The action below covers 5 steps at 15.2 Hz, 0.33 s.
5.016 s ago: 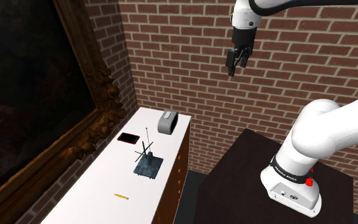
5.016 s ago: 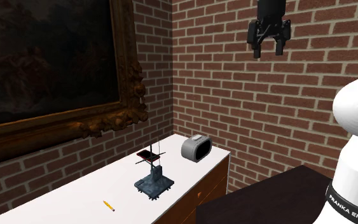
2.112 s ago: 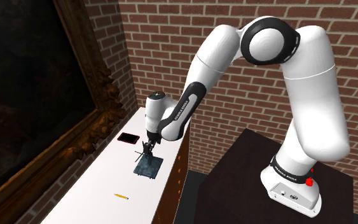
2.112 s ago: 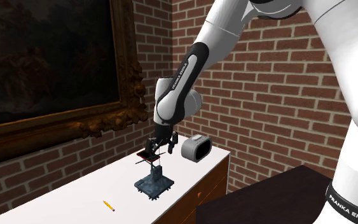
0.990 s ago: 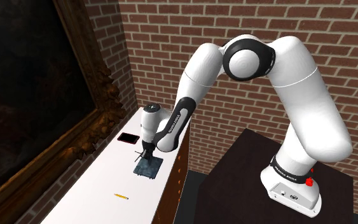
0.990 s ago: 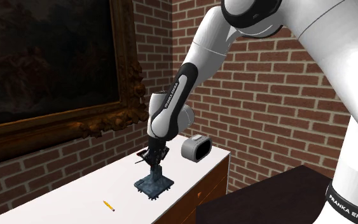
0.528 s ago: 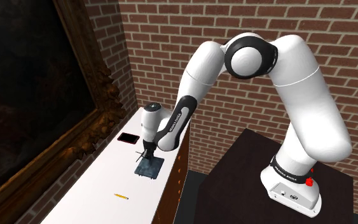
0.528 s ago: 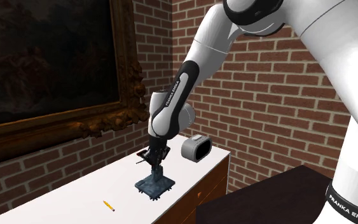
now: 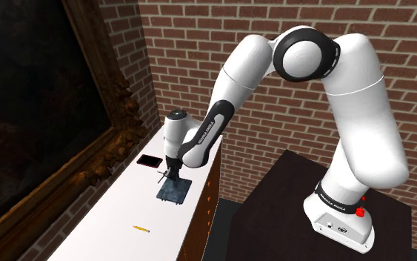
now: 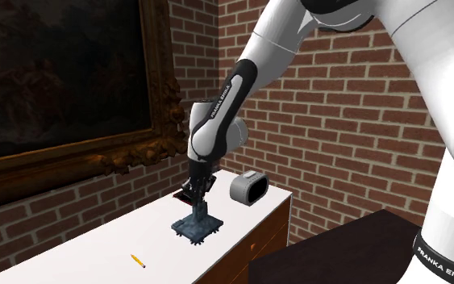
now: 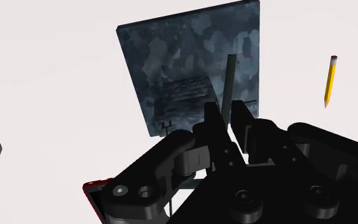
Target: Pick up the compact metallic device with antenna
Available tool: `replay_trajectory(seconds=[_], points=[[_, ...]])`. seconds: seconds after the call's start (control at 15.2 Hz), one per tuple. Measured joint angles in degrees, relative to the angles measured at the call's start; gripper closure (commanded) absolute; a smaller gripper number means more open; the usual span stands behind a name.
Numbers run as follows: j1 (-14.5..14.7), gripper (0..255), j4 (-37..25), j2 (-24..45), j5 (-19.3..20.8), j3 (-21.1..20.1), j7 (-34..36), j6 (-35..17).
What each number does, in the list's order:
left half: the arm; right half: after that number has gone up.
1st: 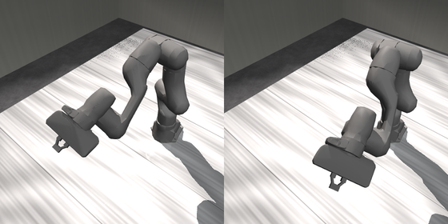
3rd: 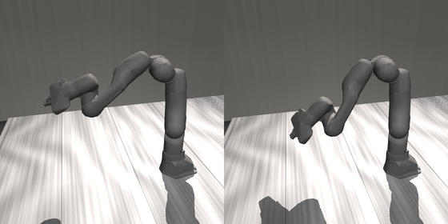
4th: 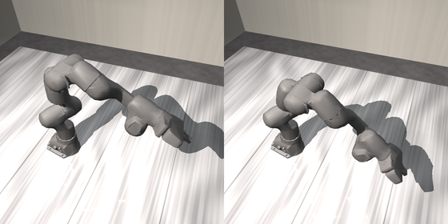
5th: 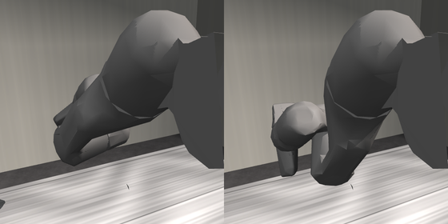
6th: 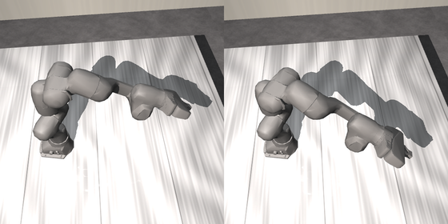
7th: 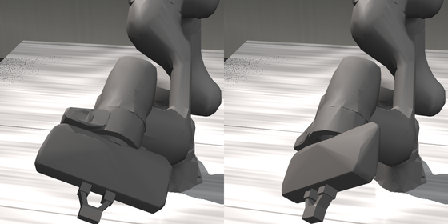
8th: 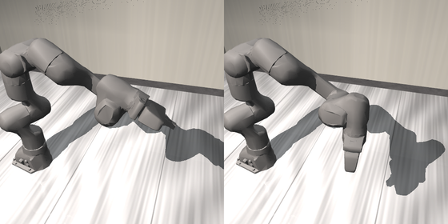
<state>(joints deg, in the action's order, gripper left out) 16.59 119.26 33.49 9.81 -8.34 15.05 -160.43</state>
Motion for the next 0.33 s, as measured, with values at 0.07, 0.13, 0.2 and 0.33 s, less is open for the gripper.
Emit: replay_trajectory(seconds=[0.07, 0.13, 0.2, 0.33], points=[[0.0, 255, 0.0, -0.4, -0.1, -0.1, 0.0, 0.5], [-0.3, 255, 0.2, -1.2, -0.3, -0.4, -0.2, 1.0], [-0.3, 255, 0.5, -2.0, -0.4, -0.5, -0.2, 1.4], [-0.6, 255, 0.4, -2.9, -0.7, -0.9, -0.5, 2.5]])
